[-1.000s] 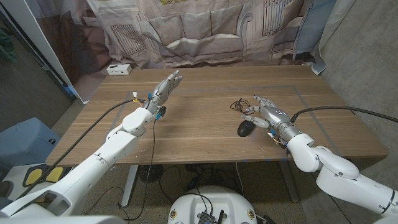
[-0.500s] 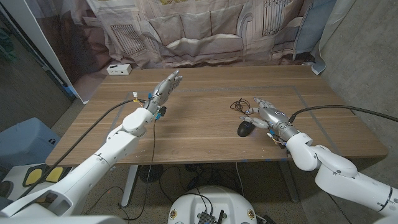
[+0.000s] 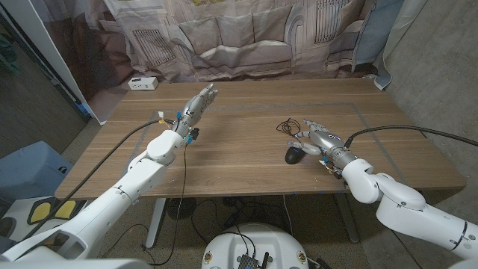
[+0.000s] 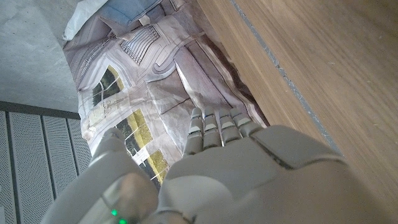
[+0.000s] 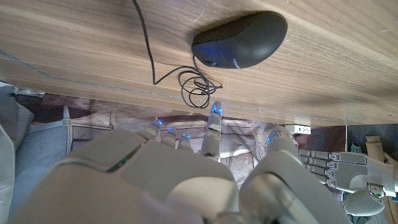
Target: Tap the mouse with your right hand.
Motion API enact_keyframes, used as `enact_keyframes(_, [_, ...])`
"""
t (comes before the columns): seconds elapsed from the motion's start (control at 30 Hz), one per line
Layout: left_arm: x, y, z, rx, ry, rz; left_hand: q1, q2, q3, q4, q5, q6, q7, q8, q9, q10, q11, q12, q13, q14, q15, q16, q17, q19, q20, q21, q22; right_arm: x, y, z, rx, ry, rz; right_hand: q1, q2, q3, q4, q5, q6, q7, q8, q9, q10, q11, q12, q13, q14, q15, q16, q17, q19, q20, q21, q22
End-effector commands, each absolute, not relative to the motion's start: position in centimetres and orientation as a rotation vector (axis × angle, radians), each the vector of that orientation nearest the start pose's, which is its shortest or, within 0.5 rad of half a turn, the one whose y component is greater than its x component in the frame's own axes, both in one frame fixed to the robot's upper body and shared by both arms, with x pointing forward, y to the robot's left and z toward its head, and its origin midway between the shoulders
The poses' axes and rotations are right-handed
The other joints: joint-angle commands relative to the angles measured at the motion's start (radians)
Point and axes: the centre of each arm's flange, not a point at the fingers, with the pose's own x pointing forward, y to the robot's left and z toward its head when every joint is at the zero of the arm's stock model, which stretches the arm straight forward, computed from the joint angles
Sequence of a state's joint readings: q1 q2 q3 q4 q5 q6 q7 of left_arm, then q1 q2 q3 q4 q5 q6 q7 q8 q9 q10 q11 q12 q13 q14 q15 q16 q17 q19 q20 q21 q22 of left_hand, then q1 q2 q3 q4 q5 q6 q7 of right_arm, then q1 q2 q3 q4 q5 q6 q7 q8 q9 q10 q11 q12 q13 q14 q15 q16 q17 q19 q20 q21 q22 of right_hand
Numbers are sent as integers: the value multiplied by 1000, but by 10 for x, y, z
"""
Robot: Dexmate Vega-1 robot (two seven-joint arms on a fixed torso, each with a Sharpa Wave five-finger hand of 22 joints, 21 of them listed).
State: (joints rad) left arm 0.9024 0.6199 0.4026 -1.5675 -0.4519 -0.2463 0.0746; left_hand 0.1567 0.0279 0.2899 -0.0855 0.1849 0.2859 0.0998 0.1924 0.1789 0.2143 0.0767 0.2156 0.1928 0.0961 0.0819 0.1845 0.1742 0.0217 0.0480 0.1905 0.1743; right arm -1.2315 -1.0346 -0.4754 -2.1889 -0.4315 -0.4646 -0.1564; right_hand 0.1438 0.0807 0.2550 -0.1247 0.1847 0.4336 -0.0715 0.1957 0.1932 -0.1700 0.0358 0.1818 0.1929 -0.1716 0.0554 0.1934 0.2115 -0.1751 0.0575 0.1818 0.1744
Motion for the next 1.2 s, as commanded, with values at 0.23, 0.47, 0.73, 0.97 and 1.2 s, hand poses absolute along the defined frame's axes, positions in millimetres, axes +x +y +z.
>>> enact_keyframes(0.23, [606, 253, 6, 207, -712, -235, 1, 4, 5, -8, 0, 15, 2, 3, 3, 11, -1, 3, 4, 7, -1, 3, 5, -10, 4, 4, 6, 510, -242, -88, -1384, -432, -4, 3, 12, 11, 3, -2, 5, -7, 2, 2, -37, 1, 6, 4, -168, 3, 8, 4, -60, 10, 4, 5])
enact_keyframes(0.47, [606, 253, 7, 206, -710, -231, 2, 5, 5, -9, 0, 17, 2, 3, 3, 12, -1, 3, 5, 8, -1, 4, 5, -9, 4, 4, 5, 514, -242, -91, -1382, -416, 2, 4, 14, 12, 2, -3, 4, -8, 2, 2, -40, -1, 7, 4, -170, 3, 9, 4, -63, 11, 4, 5])
enact_keyframes(0.73, [608, 252, 5, 197, -711, -229, 4, 8, 7, -10, 0, 22, 1, 4, 3, 18, -1, 5, 5, 16, -3, 6, 5, -7, 4, 6, 5, 517, -242, -92, -1381, -406, 9, 5, 25, 18, 5, -4, 23, -19, 8, 2, -35, -10, 12, 4, -169, 1, 13, 5, -67, 10, 7, 5])
enact_keyframes(0.97, [608, 253, 6, 197, -715, -222, 5, 9, 8, -11, 0, 24, 2, 5, 3, 18, -3, 4, 5, 16, -3, 6, 5, -6, 5, 6, 5, 520, -241, -94, -1392, -399, 11, 5, 29, 20, 6, -4, 32, -25, 11, 2, -37, -11, 13, 4, -169, 2, 14, 6, -72, 10, 7, 6])
enact_keyframes(1.2, [608, 252, 5, 201, -709, -227, 6, 11, 8, -12, 0, 25, 3, 4, 3, 18, -2, 4, 5, 16, -3, 5, 5, -5, 5, 6, 5, 523, -242, -96, -1393, -394, 11, 7, 33, 23, 6, -5, 65, -34, 21, 2, -32, -18, 16, 4, -170, 0, 16, 6, -76, 13, 8, 6])
